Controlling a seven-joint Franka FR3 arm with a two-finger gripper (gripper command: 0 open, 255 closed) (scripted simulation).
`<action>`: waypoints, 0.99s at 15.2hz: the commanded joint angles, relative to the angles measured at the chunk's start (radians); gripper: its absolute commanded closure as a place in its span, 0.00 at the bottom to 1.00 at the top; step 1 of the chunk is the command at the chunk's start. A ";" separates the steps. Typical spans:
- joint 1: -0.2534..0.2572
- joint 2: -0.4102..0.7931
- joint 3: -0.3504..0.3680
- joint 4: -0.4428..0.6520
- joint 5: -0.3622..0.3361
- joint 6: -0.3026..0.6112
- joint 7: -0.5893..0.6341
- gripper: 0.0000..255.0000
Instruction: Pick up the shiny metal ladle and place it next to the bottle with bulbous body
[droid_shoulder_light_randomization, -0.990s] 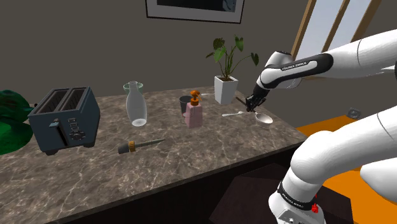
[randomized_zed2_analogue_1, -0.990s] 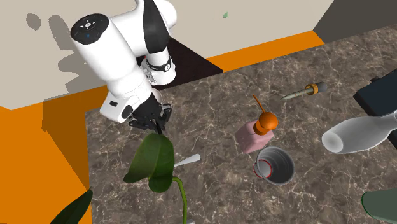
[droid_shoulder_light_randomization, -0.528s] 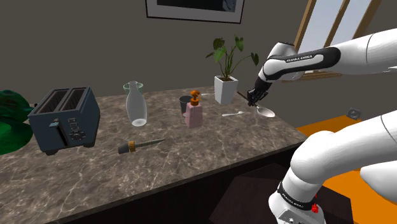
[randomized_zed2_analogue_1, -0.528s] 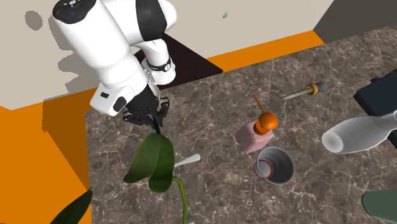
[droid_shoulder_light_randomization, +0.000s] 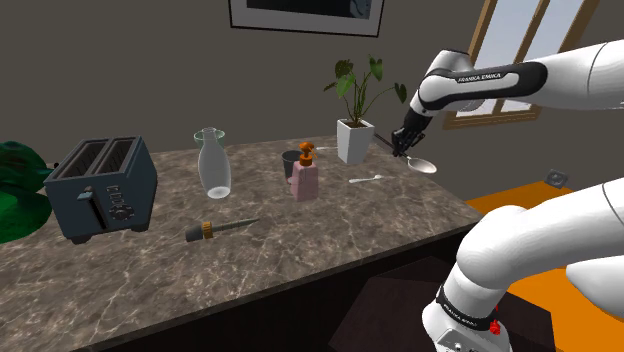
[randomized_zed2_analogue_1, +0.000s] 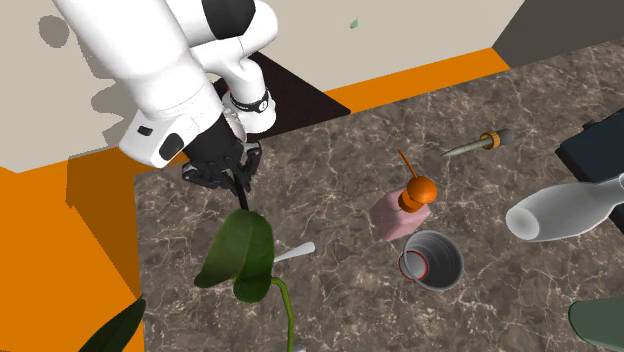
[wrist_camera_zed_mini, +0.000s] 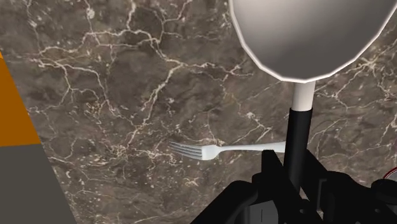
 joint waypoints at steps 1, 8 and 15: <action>0.002 -0.005 0.007 0.024 0.003 -0.029 0.003 1.00; 0.008 -0.011 0.026 0.113 0.015 -0.124 0.009 1.00; 0.016 -0.005 0.041 0.209 0.027 -0.215 0.012 1.00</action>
